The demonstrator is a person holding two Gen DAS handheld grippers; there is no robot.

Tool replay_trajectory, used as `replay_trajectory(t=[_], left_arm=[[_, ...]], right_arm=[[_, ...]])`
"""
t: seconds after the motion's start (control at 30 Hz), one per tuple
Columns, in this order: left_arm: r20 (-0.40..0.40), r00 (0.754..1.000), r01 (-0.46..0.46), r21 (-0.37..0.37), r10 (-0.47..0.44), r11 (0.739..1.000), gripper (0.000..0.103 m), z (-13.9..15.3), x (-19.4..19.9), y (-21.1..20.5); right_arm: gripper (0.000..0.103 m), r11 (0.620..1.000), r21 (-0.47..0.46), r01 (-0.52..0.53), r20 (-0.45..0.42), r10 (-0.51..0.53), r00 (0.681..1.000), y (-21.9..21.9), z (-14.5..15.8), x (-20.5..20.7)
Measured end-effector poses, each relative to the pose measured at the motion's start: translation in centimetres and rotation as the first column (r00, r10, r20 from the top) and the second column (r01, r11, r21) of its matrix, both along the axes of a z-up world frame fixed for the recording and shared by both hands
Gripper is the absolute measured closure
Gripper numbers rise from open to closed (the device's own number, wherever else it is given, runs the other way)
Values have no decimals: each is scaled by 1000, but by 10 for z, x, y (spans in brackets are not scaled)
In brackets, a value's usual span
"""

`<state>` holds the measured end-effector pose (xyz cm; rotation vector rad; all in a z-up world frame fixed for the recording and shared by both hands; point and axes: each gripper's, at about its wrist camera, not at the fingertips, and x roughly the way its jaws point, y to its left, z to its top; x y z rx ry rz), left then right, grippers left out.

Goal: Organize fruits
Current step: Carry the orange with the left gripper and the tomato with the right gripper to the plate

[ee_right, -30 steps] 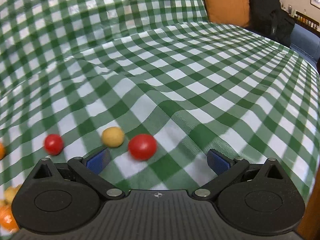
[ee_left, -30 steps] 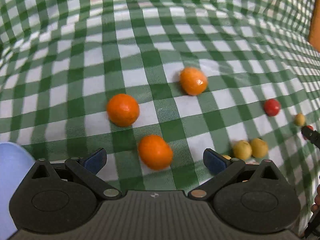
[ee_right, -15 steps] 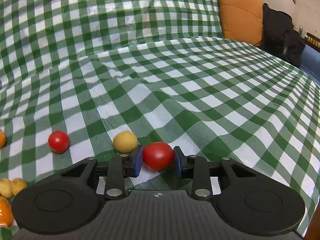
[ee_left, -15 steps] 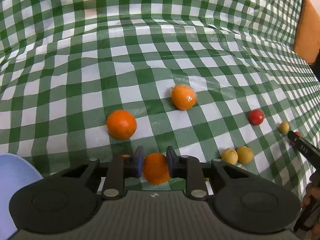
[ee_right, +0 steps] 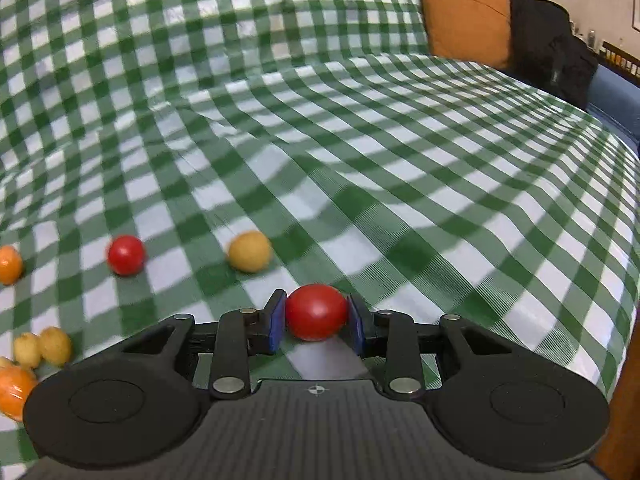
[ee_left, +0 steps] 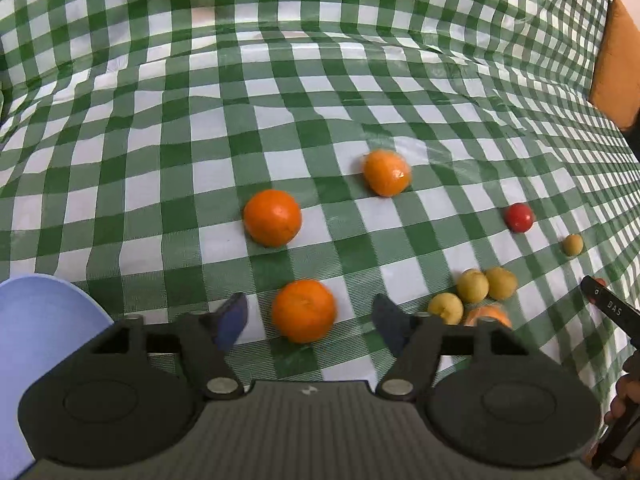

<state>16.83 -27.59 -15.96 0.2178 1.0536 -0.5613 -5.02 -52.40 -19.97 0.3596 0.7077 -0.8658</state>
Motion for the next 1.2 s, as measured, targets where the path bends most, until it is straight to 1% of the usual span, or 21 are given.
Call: replay_trajectory(t=[0.03,0.07,0.1,0.13,0.17,0.2,0.3,0.33,0.4,0.47,0.53,0.6,0.73,0.9,1.0,1.1,1.2], left_arm=[[-4,1000,1,11,-1,1000,27,-3,1,0],[-9,1000,-4,18,5,1000,30,-6,2,0],[-15,1000,-11,13,11,1000,34,-9,3,1],[-21,1000,-13,3,13,1000,56,-11,3,1],[-33,999,-5,-4,5,1000,64,-12,4,1],[-34,999,-4,0,4,1000,64,-12,4,-1],[31,999,15,27,-16,1000,64,-7,-5,-7],[42,999,21,30,-22,999,64,-4,-8,-8],[43,999,32,-2,-32,999,64,5,-12,-6],[47,998,37,-26,-35,999,64,18,-20,-2],[57,998,41,-52,-38,998,64,34,-30,6],[76,996,42,-63,-37,997,64,52,-44,17],[140,989,49,-52,-42,997,64,90,-78,49],[143,990,17,-54,-9,998,64,124,-114,102],[130,991,-1,-52,8,999,64,137,-132,134],[131,990,-47,-18,49,999,64,146,-151,165],[110,991,-72,-44,76,996,64,154,-167,199]], right_arm=[[69,1000,-8,-9,7,9,1000,-1,-2,-2],[69,1000,-17,-15,8,15,1000,-1,-3,-2],[69,1000,-21,-17,7,17,1000,-3,-4,-2],[69,1000,-21,-14,13,14,1000,-4,-5,-3],[69,1000,-18,-10,21,11,1000,-5,-6,-4],[69,1000,-19,-9,25,9,1000,-6,-6,-4],[69,1000,-25,-8,20,8,1000,-5,-6,-3],[69,1000,-28,-9,18,9,1000,-5,-6,-2],[69,1000,-30,-7,25,8,1000,-3,-3,-3],[69,1000,-26,-2,64,4,998,-2,4,-6],[69,999,-38,-3,96,7,995,6,18,-8],[69,998,-50,-26,142,33,989,22,36,-14],[69,993,-41,-112,207,118,971,73,73,-33],[69,962,-25,-272,237,270,933,156,120,-57],[69,932,10,-362,260,347,901,201,147,-73],[69,897,47,-440,274,412,869,245,170,-85],[69,860,76,-504,295,463,836,282,185,-100]])
